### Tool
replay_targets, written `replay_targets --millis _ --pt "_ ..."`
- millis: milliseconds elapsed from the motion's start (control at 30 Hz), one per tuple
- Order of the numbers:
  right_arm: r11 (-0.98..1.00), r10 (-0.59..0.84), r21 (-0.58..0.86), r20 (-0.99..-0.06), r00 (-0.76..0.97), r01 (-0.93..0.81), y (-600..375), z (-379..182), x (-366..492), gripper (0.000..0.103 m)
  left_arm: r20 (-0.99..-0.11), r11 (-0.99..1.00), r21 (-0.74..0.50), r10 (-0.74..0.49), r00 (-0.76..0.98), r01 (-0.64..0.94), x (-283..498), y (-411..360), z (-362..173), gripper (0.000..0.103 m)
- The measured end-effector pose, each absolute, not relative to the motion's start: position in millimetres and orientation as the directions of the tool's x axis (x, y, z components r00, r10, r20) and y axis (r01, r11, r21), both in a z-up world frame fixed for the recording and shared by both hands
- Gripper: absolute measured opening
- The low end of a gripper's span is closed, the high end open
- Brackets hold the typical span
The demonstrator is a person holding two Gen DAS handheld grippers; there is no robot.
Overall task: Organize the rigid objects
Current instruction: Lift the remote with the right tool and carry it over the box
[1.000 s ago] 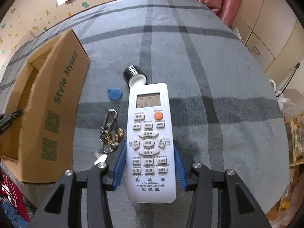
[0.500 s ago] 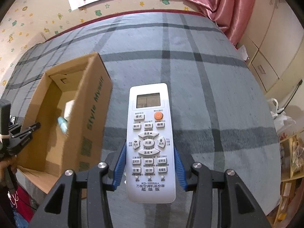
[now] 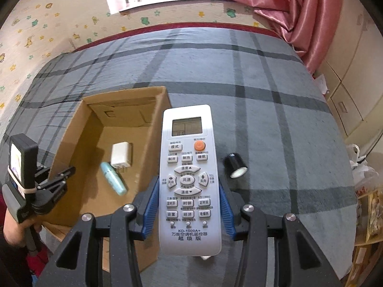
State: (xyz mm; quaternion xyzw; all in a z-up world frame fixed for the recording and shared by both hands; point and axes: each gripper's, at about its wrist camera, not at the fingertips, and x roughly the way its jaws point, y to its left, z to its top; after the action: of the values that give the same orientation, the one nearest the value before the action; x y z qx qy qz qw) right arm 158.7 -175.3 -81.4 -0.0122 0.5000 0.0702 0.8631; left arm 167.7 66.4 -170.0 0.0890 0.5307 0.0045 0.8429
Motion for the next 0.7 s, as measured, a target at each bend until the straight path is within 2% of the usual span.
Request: replay_targets --millis 700 --pt "0.961 0.209 0.104 -0.878 0.431 -0.255 -91 -92 190 0.049 -0.897 0.985 0.146 0.095 0.432 0.087 169 68 -171 0.015"
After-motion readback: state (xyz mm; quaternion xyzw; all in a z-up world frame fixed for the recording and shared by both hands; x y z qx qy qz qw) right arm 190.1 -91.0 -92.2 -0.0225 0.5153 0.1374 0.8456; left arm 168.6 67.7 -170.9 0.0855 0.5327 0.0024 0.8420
